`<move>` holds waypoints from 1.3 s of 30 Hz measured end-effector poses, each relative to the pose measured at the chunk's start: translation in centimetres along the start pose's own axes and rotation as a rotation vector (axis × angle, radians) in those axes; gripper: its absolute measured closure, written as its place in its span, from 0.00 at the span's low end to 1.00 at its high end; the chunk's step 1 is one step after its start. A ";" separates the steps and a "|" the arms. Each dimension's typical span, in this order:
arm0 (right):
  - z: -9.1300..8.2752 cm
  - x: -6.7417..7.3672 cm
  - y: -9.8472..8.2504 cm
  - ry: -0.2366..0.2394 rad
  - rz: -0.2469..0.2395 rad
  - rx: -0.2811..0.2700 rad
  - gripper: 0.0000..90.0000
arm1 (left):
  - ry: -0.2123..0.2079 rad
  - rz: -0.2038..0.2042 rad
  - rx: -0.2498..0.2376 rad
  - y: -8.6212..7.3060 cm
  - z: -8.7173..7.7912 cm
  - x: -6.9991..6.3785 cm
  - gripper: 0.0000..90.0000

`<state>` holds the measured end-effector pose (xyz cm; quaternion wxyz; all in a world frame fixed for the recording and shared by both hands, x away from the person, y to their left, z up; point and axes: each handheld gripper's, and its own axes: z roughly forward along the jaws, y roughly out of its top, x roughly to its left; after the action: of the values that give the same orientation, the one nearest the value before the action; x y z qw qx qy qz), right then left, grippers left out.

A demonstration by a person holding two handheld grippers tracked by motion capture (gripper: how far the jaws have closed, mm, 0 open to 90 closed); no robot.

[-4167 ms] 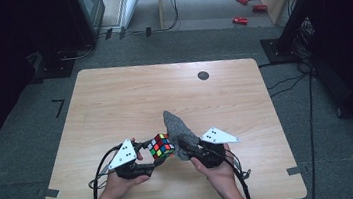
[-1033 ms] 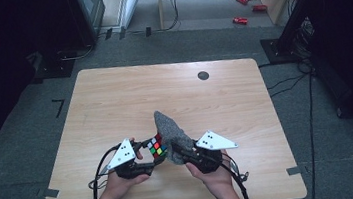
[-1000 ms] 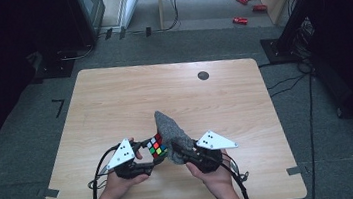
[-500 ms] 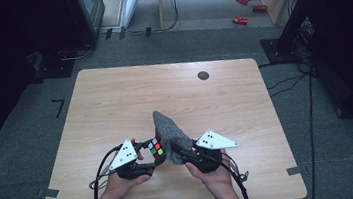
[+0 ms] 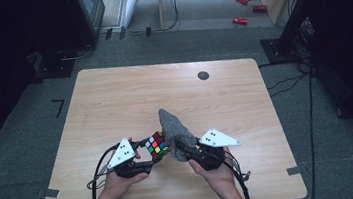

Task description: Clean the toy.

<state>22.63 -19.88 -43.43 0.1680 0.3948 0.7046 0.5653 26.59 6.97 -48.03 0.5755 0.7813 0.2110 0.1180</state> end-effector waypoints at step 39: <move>-0.2 0.6 0.2 0.045 0.018 0.024 0.74 | -0.068 0.002 -0.010 0.0 0.2 -0.4 0.38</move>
<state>22.17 -19.52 -43.06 0.1424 0.3905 0.7111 0.5671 26.30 6.62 -48.02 0.5862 0.7821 0.1900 0.0928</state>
